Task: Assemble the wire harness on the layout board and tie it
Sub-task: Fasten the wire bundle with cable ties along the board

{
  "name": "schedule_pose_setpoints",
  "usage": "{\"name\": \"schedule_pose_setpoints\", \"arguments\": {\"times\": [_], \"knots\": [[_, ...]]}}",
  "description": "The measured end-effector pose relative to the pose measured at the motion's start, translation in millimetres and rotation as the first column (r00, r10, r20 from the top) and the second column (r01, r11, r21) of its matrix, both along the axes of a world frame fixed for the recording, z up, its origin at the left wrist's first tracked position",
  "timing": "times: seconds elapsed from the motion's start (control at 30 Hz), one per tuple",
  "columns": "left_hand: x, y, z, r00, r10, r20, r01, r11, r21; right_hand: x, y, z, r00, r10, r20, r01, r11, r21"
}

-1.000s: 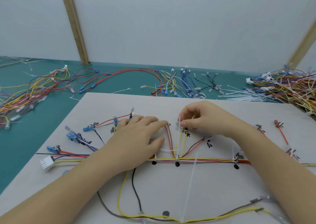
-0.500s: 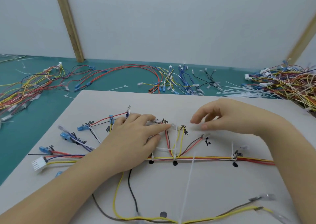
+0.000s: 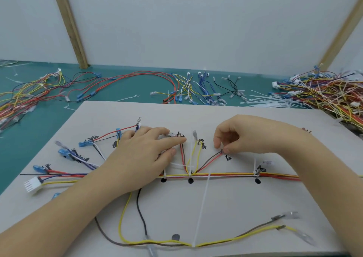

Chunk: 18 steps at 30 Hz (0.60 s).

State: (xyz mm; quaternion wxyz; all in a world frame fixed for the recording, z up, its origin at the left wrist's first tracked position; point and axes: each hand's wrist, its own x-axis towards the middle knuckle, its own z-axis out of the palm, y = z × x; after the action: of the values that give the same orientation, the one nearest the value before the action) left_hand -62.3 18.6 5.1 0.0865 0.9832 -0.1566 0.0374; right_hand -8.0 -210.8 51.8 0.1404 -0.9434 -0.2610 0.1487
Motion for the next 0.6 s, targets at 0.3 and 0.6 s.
{"name": "schedule_pose_setpoints", "arguments": {"times": [0.3,0.6], "knots": [[0.3,-0.6,-0.3,1.0,0.002,0.028,-0.002,1.0,0.021,-20.2,-60.8,13.9,0.946,-0.322,-0.043,0.312,0.864,0.396],[-0.6,0.8,0.0,0.999,-0.004,0.041,0.003,1.0,0.029,-36.5,-62.6,6.8,0.986,-0.166,-0.027,0.167,0.984,0.06]]}}
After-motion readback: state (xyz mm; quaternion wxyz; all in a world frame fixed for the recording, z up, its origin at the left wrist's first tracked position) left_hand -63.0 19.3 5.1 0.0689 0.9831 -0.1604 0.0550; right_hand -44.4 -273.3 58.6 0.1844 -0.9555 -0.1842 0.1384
